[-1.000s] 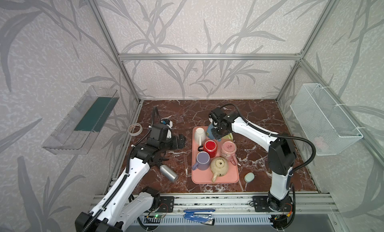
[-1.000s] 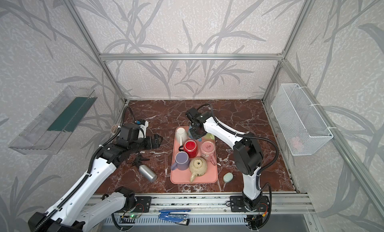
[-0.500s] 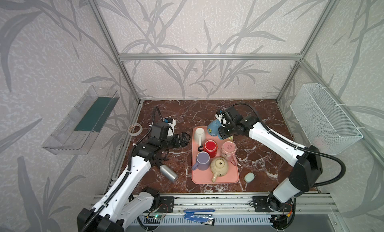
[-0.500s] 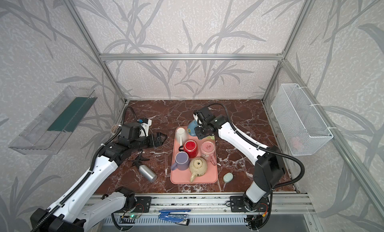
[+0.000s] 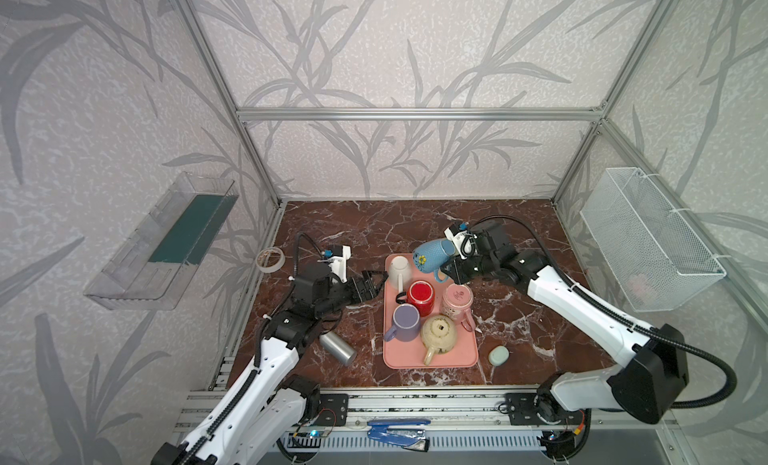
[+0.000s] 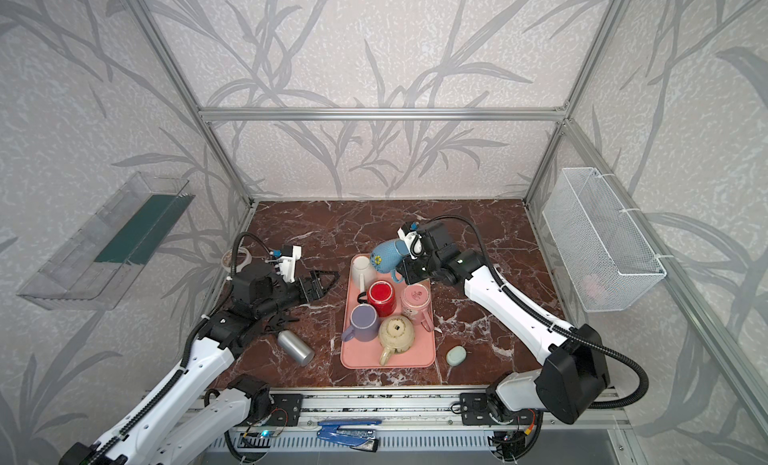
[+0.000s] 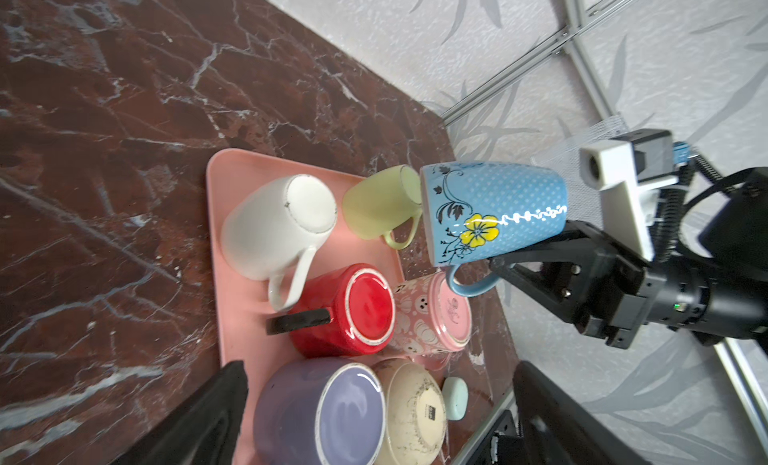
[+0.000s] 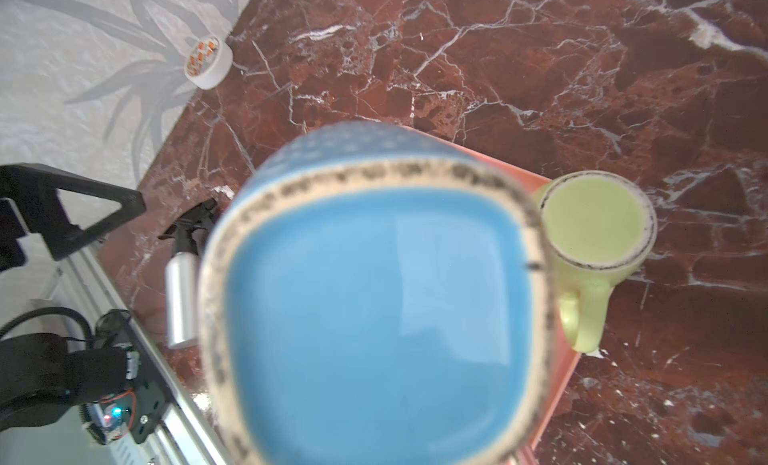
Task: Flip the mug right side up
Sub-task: 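Lift the blue mug and rotate it toward the left gripper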
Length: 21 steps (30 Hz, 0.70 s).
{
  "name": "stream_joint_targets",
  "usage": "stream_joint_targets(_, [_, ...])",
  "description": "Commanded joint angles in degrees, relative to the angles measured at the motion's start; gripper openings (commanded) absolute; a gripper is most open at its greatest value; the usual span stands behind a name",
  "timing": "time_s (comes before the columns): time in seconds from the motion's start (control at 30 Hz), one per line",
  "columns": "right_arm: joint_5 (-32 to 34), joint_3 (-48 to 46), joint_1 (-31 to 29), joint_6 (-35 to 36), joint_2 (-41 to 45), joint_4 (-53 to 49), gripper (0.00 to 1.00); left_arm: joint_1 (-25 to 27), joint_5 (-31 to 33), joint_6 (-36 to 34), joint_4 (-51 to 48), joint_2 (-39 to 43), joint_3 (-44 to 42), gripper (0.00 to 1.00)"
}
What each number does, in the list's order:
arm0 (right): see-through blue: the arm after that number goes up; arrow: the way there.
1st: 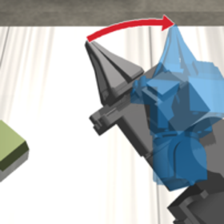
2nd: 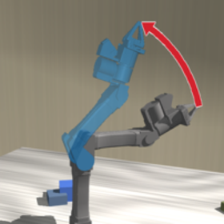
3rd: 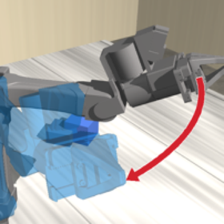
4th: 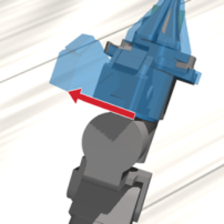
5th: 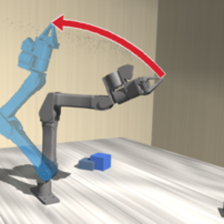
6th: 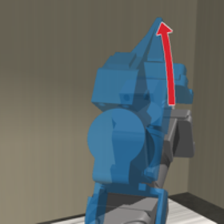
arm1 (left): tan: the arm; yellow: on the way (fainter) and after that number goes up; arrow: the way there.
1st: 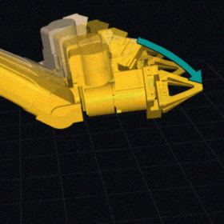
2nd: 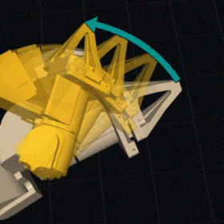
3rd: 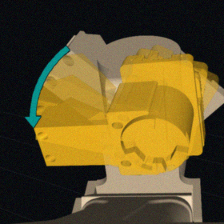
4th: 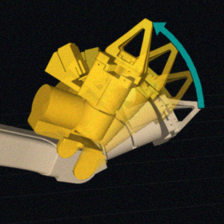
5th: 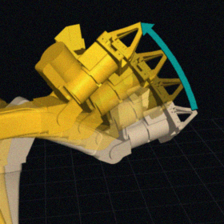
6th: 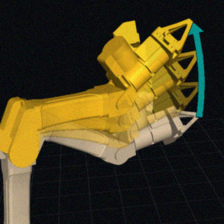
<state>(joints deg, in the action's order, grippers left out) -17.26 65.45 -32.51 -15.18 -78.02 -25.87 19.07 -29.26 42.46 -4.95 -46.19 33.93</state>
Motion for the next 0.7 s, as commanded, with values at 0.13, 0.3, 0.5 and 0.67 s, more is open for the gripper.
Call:
stream_joint_targets(0.13, [-12.98,-5.54,3.05,-6.56,6.33,17.86,0.0,0.27,-6.77,9.92,21.46,-2.84,-5.17,0.91])
stream_joint_targets(0.3, [-17.36,-8.07,5.21,-10.76,7.55,24.64,0.0,0.42,-8.14,12.96,29.84,-6.96,-5.46,0.89])
stream_joint_targets(0.5, [-22.44,-9.88,8.14,-17.12,7.19,33.85,0.0,0.97,-8.82,13.22,32.81,-10.09,-3.7,0.89])
stream_joint_targets(0.67, [-25.2,-10.44,9.06,-20.71,5.88,40.32,0.0,1.74,-9.88,15.13,36.91,-14.1,-2.05,0.9])
